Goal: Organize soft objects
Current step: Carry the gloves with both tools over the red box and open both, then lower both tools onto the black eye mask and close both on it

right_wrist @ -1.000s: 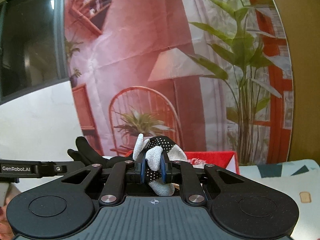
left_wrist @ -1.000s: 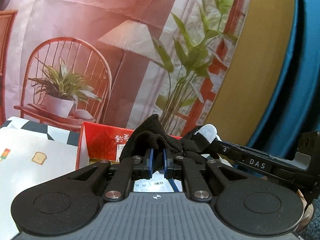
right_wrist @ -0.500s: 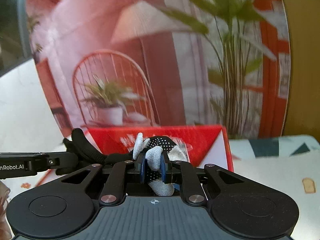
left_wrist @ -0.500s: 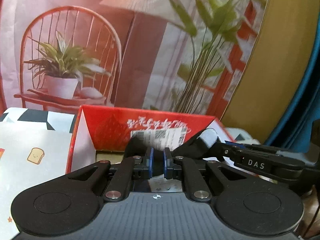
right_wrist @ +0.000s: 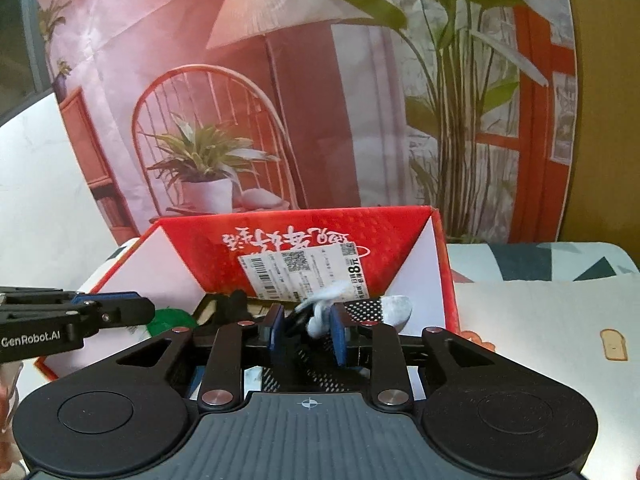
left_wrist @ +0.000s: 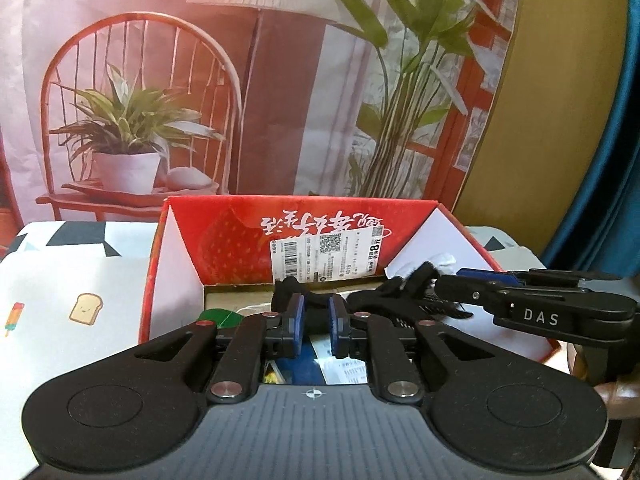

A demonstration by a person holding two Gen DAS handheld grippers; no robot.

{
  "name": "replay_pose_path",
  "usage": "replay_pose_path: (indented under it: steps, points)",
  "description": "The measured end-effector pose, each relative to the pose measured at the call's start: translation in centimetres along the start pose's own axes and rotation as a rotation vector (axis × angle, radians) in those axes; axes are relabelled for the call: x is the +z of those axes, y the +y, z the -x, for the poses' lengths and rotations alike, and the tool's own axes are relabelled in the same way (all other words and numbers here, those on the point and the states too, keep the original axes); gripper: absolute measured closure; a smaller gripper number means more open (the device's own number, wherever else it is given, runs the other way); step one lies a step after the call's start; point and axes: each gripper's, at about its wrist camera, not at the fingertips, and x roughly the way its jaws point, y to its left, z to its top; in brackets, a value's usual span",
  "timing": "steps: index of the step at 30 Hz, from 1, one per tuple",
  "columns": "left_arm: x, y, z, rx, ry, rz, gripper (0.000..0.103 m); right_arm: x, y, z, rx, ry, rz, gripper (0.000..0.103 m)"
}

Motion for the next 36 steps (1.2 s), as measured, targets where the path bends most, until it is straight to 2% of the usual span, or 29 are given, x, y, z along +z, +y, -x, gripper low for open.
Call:
replay_pose_path:
  steps: [2,3,5,6,7,8,10,11,13,15,22,30,36]
  points:
    - [-0.4,-0.2,0.9,0.004,-0.008,-0.002,0.068,-0.3,0.2,0.9,0.007,-0.007,0.007,0.078]
    - [-0.6,-0.3,1.4,0.004,-0.014,-0.005,0.064,-0.5,0.4,1.4,0.012,-0.014,0.012,0.076]
    - [-1.1,-0.6,2.6,0.003,-0.025,-0.019,0.045,-0.9,0.8,2.5,0.018,-0.031,0.032,0.067]
    - [-1.4,-0.8,3.1,0.006,-0.030,-0.029,0.039,-1.1,1.1,3.0,0.019,-0.040,0.044,0.057]
    - [-1.7,-1.1,3.8,0.013,-0.038,-0.042,0.027,-1.5,1.4,3.6,0.020,-0.052,0.057,0.047]
    - [-2.0,-1.3,4.3,0.019,-0.047,-0.052,0.017,-1.7,1.6,4.2,0.020,-0.062,0.066,0.043]
    - [-2.7,-1.6,5.7,0.036,-0.081,-0.068,0.005,-2.2,2.0,5.0,0.021,-0.074,0.079,0.033]
    - [-2.9,-1.7,6.3,0.046,-0.093,-0.071,0.003,-2.5,2.2,5.5,0.021,-0.079,0.084,0.031]
    - [-3.4,-1.7,7.3,0.055,-0.098,-0.072,0.002,-3.0,2.5,6.4,0.020,-0.088,0.087,0.017]
    - [-4.0,-1.6,8.0,0.061,-0.094,-0.060,0.000,-3.8,3.0,7.3,0.019,-0.100,0.091,0.011]
    - [-7.0,-0.7,9.7,0.076,-0.082,-0.024,0.000,-6.3,3.9,9.9,0.018,-0.147,0.094,0.001]
    - [-10.8,0.3,9.9,0.110,-0.032,0.018,0.000,-10.4,4.1,11.6,0.003,-0.162,0.080,0.000]
    - [-13.8,0.6,8.8,0.131,0.016,0.061,0.000,-14.4,3.7,10.7,-0.019,-0.105,0.039,0.000]
